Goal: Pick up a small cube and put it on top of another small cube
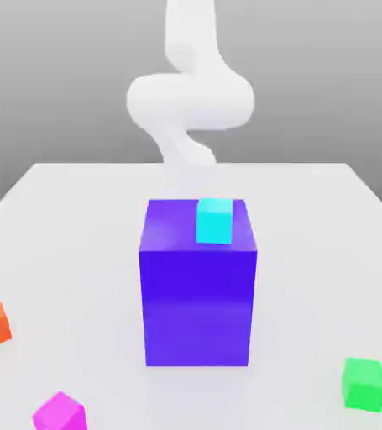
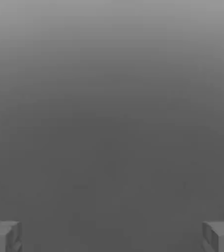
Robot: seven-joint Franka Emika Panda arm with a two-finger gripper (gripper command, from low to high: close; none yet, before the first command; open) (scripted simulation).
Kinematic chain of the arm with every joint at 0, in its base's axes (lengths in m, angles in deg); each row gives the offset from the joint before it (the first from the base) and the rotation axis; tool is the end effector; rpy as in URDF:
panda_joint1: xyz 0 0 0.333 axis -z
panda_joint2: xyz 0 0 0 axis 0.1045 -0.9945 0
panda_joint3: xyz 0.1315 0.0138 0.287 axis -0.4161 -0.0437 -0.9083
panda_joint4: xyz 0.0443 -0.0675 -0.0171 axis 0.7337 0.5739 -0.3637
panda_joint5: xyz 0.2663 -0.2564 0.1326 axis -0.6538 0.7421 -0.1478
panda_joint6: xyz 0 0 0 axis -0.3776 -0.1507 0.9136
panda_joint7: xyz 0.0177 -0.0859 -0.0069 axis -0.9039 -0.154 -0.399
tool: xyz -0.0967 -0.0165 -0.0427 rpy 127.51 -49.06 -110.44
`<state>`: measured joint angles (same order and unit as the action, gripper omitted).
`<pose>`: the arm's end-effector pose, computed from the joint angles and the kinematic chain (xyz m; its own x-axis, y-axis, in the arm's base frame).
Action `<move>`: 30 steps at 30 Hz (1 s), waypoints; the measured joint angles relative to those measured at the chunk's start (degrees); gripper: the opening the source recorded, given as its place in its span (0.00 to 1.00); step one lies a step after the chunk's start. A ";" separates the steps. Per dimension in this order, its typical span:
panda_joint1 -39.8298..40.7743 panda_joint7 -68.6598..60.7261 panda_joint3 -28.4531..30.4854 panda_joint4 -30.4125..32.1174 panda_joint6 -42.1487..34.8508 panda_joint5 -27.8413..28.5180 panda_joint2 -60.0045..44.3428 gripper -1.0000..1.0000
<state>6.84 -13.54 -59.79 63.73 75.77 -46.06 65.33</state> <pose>0.3796 -0.0109 0.6810 0.4903 -0.7448 0.4527 -0.5554 -0.6673 -0.4963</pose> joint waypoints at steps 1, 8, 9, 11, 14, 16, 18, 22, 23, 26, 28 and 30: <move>0.35 0.42 0.27 0.00 0.69 -0.07 -2.26 0.50; 2.76 2.98 2.04 -0.01 5.20 -0.78 -16.96 0.50; 3.06 3.33 2.33 -0.01 5.84 -0.88 -19.04 0.50; 3.67 4.02 2.92 -0.01 7.11 -1.14 -23.19 0.50; 4.55 4.98 3.85 -0.02 9.02 -1.60 -29.42 0.50; 5.14 5.57 4.46 -0.02 10.29 -1.99 -33.58 0.50; 6.10 6.09 4.98 -0.03 11.53 -2.46 -37.74 0.50; 7.85 7.12 5.66 -0.03 14.09 -3.46 -46.07 0.50; 8.11 7.36 5.85 -0.04 14.72 -3.72 -48.16 0.50; 9.05 8.05 6.46 -0.05 16.61 -4.59 -54.42 0.50; 9.79 8.48 6.83 -0.06 17.87 -5.20 -58.59 0.50; 10.41 8.30 6.62 -0.55 20.15 -6.05 -62.76 0.50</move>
<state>17.24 -5.24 -53.17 63.17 95.92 -52.10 2.57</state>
